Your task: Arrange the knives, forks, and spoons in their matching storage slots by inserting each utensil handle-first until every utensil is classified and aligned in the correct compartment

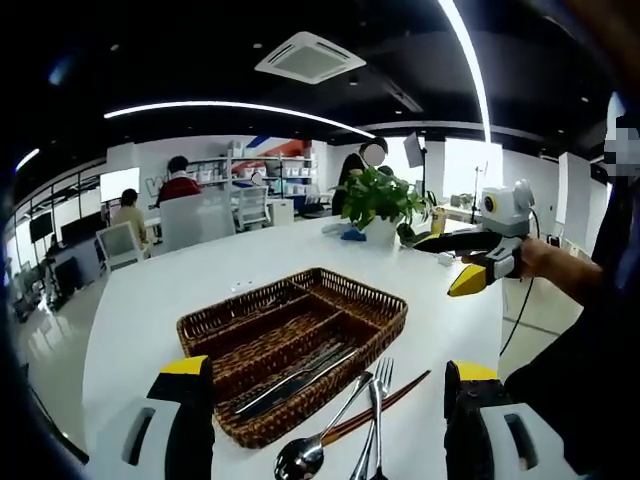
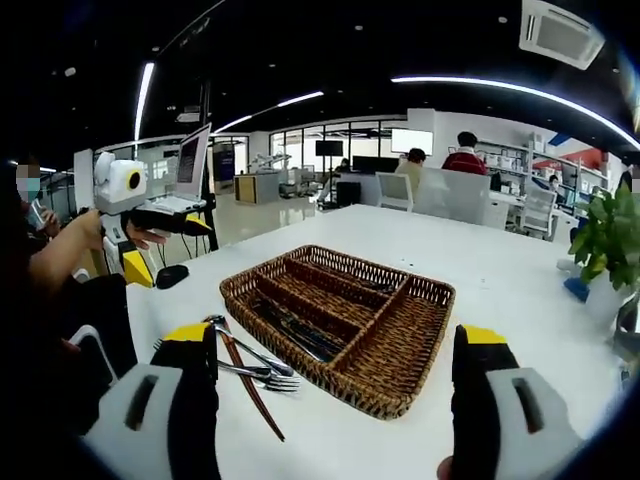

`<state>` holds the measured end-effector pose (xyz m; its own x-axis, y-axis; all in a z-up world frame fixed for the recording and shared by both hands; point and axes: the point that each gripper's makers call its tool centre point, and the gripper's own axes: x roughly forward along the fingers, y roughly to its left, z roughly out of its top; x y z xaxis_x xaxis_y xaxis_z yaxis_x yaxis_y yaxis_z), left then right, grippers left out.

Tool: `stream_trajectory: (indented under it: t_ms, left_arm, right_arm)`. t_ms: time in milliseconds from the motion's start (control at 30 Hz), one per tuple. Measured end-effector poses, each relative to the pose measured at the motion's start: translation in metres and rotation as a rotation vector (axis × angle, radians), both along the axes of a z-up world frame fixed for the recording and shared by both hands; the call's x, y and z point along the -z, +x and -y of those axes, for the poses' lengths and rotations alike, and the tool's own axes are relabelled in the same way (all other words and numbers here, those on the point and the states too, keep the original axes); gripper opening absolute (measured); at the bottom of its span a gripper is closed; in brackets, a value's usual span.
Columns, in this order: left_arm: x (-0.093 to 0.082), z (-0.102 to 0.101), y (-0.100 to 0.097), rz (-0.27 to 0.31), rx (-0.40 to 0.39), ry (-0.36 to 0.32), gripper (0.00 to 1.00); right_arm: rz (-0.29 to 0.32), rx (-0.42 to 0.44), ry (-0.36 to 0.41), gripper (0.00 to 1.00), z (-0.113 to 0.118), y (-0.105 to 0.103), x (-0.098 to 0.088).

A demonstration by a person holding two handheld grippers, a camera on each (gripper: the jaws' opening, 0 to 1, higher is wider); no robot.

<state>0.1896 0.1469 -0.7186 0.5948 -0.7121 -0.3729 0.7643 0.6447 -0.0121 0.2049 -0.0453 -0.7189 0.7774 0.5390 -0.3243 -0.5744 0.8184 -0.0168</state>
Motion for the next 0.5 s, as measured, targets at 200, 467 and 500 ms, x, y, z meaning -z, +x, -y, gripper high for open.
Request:
stream_trajectory:
  t_ms: [200,467,500]
  left_arm:
    - [-0.0036,0.0014,-0.0018,0.013,-0.006,-0.005,1.0]
    - [-0.0017,0.0044,-0.0084,0.011,0.004,0.002,1.0]
    - [-0.0007,0.0048,-0.0095,0.009,0.004,0.002,1.0]
  right_arm:
    - [-0.015,-0.001,-0.004,1.0,0.0016,-0.0029,0.0033]
    - [-0.026,-0.001,-0.013,1.0,0.004,-0.0049,0.0073]
    - [-0.026,-0.001,-0.014,0.99,0.0038,-0.0047,0.0073]
